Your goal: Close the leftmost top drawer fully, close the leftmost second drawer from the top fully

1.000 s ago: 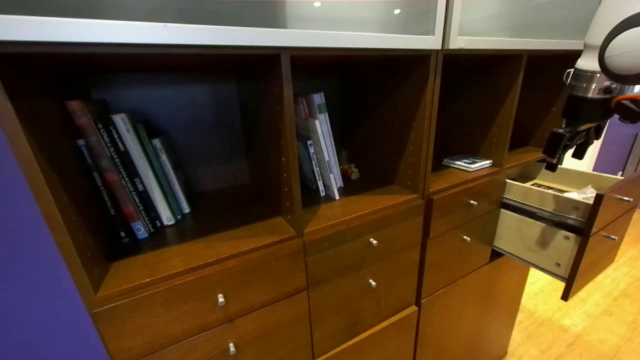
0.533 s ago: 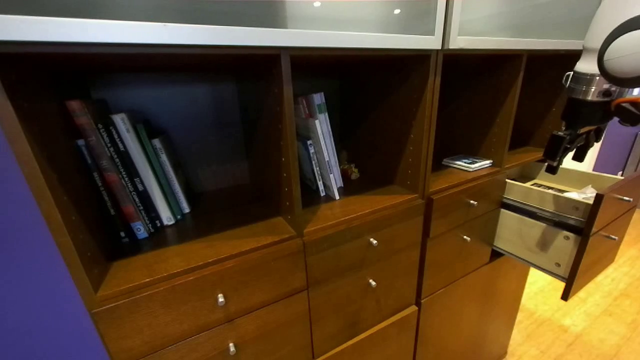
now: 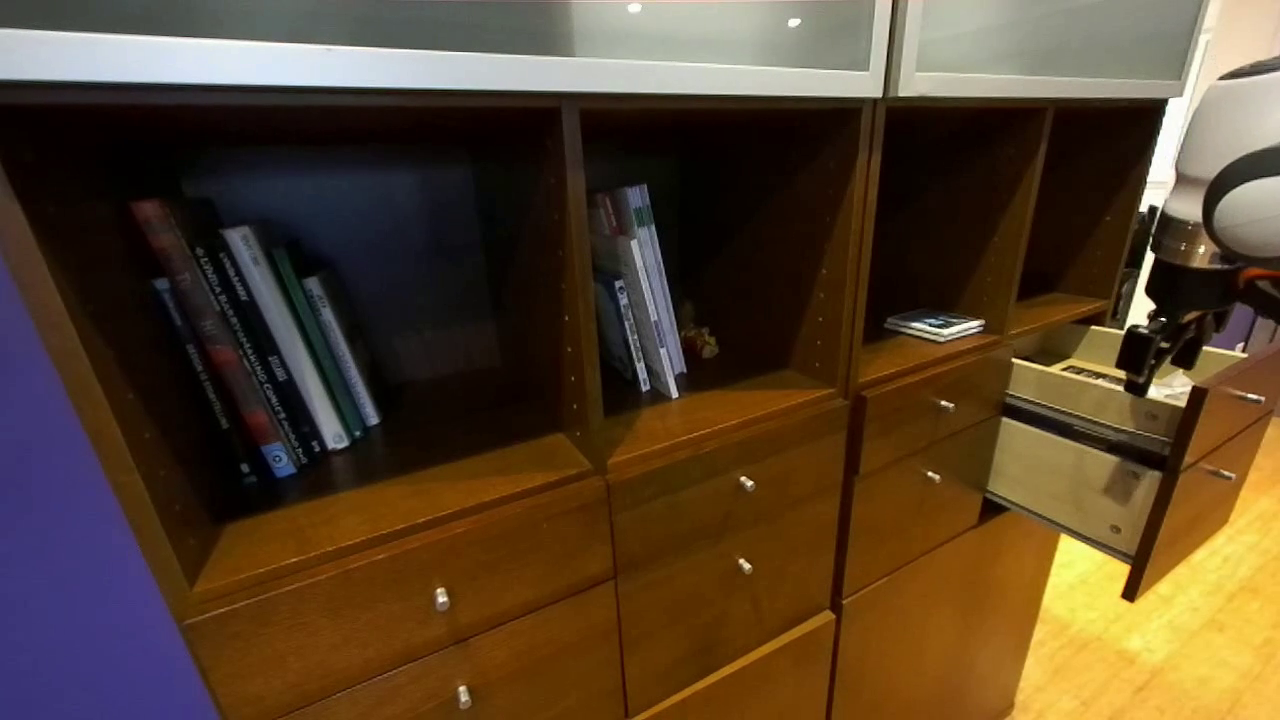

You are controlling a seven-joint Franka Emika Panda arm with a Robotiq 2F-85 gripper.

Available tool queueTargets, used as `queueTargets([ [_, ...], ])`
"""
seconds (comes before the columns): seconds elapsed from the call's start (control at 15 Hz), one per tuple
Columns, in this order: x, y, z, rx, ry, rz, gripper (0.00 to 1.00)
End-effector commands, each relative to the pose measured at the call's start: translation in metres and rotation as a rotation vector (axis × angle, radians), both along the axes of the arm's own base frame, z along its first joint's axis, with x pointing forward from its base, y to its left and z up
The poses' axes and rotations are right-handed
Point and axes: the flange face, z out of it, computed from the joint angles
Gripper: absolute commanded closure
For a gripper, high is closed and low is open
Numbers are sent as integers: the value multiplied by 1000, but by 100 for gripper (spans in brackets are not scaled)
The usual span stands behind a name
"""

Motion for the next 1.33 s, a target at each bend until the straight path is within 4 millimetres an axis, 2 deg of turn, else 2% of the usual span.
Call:
queueTargets([
  [0.0, -11, -28, -24, -98, -1, -29, 46],
  [0.2, -17, -41, -36, -165, 32, -41, 67],
  [0.47, -18, -48, -40, -231, 60, -49, 95],
  [0.53, -20, -49, -42, -245, 75, -44, 99],
  [0.93, -22, -48, -59, -287, 115, -17, 100],
  [1.27, -7, -46, -63, -298, 19, -16, 100],
])
